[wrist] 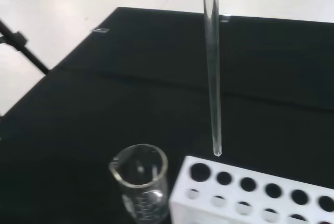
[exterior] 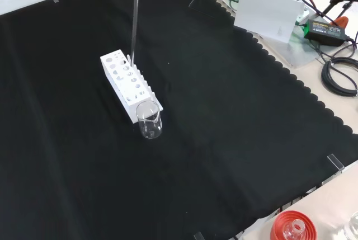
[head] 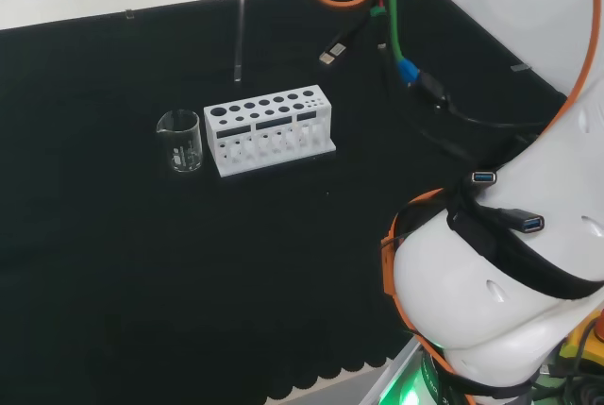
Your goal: Stir in the beaker to the left of the white test tube rack with the glass rod.
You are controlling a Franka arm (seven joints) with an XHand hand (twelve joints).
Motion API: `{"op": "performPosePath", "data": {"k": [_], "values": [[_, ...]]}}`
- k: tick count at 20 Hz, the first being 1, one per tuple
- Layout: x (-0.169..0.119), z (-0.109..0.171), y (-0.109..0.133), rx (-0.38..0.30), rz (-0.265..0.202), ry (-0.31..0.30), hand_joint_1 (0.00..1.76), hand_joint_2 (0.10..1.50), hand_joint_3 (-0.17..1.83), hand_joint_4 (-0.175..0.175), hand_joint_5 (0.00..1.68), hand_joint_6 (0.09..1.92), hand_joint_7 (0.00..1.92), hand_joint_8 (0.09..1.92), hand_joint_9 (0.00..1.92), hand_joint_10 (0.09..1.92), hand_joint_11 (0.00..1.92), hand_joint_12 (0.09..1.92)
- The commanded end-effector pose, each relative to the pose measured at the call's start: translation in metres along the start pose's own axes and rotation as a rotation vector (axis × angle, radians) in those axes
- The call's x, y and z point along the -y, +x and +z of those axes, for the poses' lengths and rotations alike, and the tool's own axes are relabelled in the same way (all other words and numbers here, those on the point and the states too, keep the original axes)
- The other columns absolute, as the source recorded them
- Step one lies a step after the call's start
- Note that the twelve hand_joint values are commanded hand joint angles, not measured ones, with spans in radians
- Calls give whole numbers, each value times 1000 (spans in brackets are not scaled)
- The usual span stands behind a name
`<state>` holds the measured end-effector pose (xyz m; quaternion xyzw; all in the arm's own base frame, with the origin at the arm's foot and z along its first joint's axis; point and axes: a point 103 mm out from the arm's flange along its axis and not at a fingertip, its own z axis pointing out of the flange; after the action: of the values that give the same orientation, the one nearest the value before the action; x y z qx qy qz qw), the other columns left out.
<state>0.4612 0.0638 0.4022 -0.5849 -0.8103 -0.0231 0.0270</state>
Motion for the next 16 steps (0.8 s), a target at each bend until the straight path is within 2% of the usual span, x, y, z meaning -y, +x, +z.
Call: {"op": "performPosePath", "data": {"k": [1,8,16], "values": [[-11,4,32,-16,-69,5,1289,1141,-175,-175,1076,862,1125,873,1669,554,1543,649],[-23,10,63,-28,-148,8,1290,1140,-175,-175,1077,860,1126,870,1671,551,1546,649],[-38,23,78,-21,-183,33,1290,1139,-175,-175,1079,857,1128,867,1673,547,1548,649]]}}
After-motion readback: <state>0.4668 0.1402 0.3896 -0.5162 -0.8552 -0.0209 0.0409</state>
